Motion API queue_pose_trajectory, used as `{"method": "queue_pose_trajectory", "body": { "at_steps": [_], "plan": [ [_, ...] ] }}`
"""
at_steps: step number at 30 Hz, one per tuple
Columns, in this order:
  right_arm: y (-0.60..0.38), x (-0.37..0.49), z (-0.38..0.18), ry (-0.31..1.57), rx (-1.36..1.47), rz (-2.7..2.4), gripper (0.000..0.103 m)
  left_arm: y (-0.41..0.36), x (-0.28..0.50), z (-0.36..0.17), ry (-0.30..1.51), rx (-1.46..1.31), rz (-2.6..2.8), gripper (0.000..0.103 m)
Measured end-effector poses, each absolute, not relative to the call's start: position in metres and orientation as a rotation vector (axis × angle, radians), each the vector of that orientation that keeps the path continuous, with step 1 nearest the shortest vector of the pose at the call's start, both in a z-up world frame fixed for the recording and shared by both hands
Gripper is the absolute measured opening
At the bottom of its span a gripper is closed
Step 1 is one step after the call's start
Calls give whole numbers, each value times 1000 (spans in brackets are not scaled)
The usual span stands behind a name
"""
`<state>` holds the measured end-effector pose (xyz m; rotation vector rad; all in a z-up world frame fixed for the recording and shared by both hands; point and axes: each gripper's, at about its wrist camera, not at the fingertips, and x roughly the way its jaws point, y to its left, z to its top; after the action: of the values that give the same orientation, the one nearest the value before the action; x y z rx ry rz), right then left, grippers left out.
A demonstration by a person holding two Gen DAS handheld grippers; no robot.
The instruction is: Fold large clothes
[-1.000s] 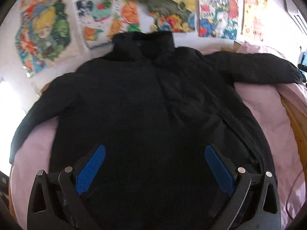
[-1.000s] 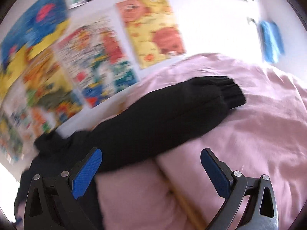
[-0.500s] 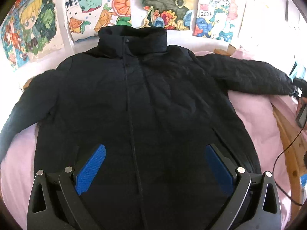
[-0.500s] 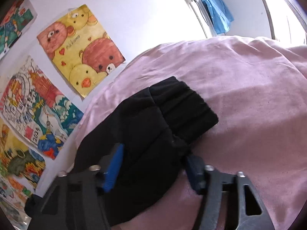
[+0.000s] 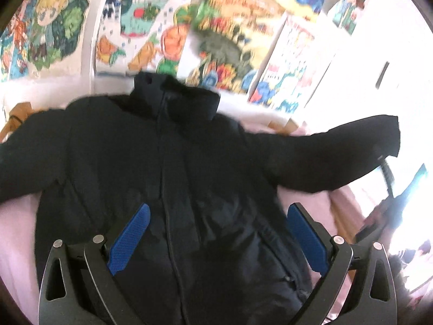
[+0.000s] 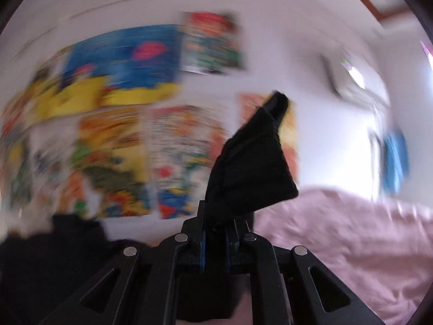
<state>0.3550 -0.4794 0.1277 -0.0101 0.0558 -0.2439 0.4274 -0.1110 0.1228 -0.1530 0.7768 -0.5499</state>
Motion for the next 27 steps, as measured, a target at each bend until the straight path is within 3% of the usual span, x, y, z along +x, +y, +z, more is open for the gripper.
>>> {"method": "queue_pose_trajectory", "body": {
  "at_steps": [10, 21, 22, 23, 25, 27],
  "plan": [
    [-317, 349, 75, 55, -425, -101, 9, -117, 428, 173, 712, -249, -783, 100],
    [-252, 324, 16, 63, -690, -26, 9, -139, 465, 128, 953, -352, -650, 96],
    [-251, 323, 13, 63, -698, -24, 9, -136, 469, 124, 966, -363, -631, 78],
    [-251, 322, 12, 63, -702, -23, 9, -134, 472, 120, 986, -376, -617, 50],
    [-251, 324, 9, 70, -711, -28, 9, -131, 480, 113, 1023, -391, -605, 22],
    [-252, 327, 8, 82, -705, -30, 9, -128, 482, 110, 1024, -394, -596, 14]
  ]
}}
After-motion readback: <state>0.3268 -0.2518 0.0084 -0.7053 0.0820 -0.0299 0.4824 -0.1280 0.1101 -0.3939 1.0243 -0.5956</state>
